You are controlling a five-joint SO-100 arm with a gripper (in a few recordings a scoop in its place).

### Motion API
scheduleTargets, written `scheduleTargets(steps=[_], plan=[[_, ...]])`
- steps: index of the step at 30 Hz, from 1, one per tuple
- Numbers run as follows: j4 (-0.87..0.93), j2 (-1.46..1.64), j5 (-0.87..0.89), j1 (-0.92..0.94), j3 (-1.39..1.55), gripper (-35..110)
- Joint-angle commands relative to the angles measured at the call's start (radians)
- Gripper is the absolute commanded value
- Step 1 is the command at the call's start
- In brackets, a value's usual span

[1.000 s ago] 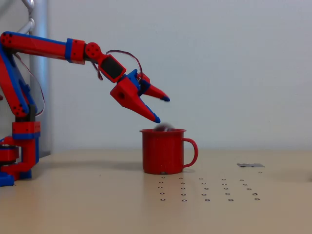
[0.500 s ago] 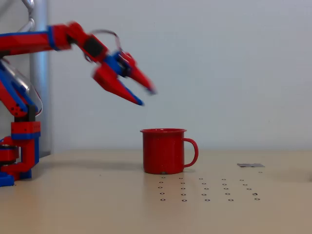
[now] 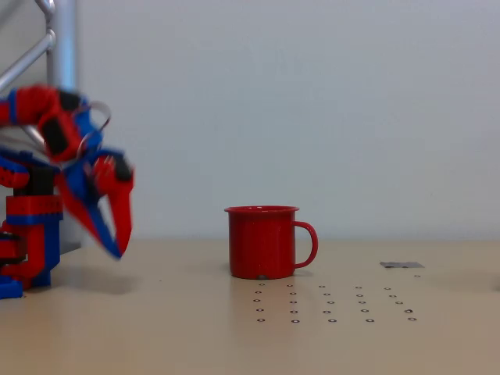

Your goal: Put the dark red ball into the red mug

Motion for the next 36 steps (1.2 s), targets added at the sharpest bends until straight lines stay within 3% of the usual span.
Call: scheduleTargets(steps=[1,7,13,36], plan=[[-0.020,0.193,0.052,0.014,0.095,-2],[0.083,0.440,0.153,0.011,0.270,-2],[0.144,0.563,0.121,0.110,0.334,-2],[0.144,0.565,0.143,0.095,0.334,-2]])
